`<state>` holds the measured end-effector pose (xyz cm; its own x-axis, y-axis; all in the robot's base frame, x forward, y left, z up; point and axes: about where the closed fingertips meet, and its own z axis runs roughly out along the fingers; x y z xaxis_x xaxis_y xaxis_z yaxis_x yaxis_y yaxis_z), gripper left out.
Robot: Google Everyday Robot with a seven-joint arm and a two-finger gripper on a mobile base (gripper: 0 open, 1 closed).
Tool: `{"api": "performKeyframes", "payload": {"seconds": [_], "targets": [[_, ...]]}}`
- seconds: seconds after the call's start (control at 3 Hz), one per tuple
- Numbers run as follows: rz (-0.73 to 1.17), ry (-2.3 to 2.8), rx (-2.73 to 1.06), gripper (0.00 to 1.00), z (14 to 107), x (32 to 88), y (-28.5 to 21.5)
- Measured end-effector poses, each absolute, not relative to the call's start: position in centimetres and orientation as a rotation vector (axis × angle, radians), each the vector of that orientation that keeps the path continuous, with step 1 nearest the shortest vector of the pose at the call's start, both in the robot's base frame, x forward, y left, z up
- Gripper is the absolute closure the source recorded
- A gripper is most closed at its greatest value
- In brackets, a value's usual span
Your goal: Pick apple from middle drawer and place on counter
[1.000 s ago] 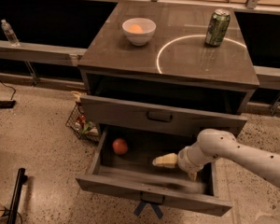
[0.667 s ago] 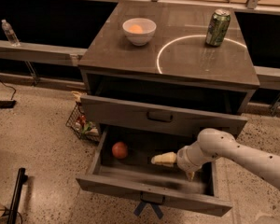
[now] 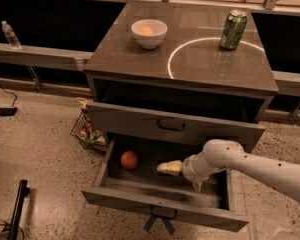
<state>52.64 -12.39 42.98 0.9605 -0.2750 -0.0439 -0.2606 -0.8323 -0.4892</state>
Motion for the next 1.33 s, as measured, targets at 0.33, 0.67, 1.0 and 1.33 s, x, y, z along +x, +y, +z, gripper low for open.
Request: {"api": "performKeyframes", "payload": {"seconds": [0.33, 0.67, 1.0, 1.33], "targets": [[-0.021, 0.480, -2.582, 0.00, 42.9, 52.8, -12.1], [-0.088, 0.446, -2.584, 0.00, 43.3, 53.0, -11.2], [-0.191, 0.370, -2.556, 0.00, 43.4, 54.9, -8.2], [-0.259, 0.292, -2.531, 0.00, 43.2, 57.1, -4.9]]}}
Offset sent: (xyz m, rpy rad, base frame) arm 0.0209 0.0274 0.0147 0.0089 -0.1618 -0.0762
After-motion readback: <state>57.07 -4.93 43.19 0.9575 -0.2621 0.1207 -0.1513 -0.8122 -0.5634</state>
